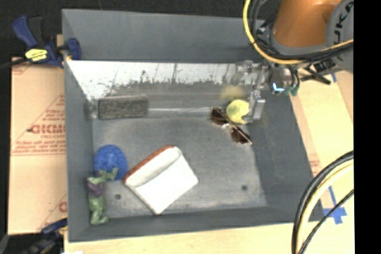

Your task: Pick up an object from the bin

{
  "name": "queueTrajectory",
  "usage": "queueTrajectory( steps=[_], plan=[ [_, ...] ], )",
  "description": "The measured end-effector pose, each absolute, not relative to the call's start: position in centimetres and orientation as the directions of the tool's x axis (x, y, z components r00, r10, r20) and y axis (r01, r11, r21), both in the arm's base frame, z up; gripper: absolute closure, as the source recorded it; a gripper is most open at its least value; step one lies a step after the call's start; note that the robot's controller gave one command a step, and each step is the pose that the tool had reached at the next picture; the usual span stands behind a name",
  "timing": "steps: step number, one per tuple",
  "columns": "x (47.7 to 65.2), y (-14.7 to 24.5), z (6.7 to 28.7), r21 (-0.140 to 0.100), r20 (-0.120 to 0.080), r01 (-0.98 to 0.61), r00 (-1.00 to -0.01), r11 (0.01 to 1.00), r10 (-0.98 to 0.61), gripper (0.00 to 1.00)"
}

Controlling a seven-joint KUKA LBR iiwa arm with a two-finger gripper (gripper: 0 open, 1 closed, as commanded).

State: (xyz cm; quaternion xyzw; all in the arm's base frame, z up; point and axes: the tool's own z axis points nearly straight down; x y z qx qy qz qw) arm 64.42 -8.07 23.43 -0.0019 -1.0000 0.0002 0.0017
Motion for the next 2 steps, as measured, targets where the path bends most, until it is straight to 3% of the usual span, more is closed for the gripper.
queueTrajectory(
  steps=[1, 2],
  plan=[
    [64.6, -8.1, 24.0, -0.002, -0.005, 0.001, -1.000, 1.000, 0.001, 0.00],
    [64.2, -15.1, 9.9, 0.002, -0.015, 0.205, -0.979, 0.979, 0.205, 0.00]
  ],
)
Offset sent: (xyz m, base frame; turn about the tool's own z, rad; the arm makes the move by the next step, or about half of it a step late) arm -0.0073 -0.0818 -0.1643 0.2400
